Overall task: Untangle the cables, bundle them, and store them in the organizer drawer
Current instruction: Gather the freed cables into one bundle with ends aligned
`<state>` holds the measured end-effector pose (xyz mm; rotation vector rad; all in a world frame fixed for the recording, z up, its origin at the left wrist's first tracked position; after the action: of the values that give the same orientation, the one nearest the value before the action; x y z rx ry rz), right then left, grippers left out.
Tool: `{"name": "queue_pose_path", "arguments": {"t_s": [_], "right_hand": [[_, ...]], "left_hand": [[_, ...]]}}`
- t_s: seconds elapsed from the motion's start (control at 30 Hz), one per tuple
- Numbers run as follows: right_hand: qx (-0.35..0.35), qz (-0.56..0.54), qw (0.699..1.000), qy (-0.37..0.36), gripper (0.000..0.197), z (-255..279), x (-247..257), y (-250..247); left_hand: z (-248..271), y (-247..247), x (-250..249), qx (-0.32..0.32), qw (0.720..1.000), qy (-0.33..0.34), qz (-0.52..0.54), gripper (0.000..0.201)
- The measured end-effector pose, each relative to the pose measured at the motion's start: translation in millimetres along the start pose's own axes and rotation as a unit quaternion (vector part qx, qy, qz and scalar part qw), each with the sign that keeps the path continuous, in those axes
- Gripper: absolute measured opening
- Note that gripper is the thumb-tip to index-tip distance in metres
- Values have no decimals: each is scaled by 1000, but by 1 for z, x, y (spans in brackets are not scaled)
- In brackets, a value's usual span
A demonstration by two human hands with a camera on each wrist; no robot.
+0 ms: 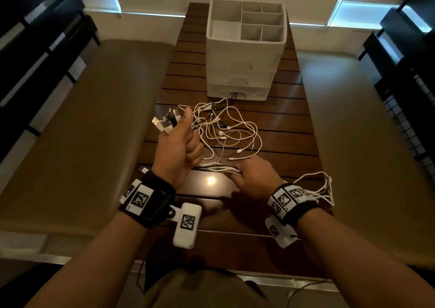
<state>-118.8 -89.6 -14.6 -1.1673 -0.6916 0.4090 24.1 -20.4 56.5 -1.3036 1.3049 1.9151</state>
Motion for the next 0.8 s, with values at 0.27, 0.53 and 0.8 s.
{"name": "queue_pose_path", "arguments": {"t_s": [0.27,0.53,0.8], "right_hand": [[125,-54,990,-38,71,11,7,37],[-60,-203,974,74,13,-58,-38,-30],[135,-132,977,-101,35,-84,88,6]], "left_hand": [[7,-23,41,-18,996,-72,-48,53],[20,-24,69,24,986,-128,-103,54],[28,-20,73,-1,993,-100,-63,39]]}}
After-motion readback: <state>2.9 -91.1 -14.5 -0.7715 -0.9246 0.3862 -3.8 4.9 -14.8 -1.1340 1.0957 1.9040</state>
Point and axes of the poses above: each hand's wrist, its own z-axis away from the middle knuckle, its own y-axis out of the palm, x = y × z, the point moved 10 cm from there along -z, towards the middle knuckle, and after that the axes turned 8 degrees about y, right-handed, at the moved point
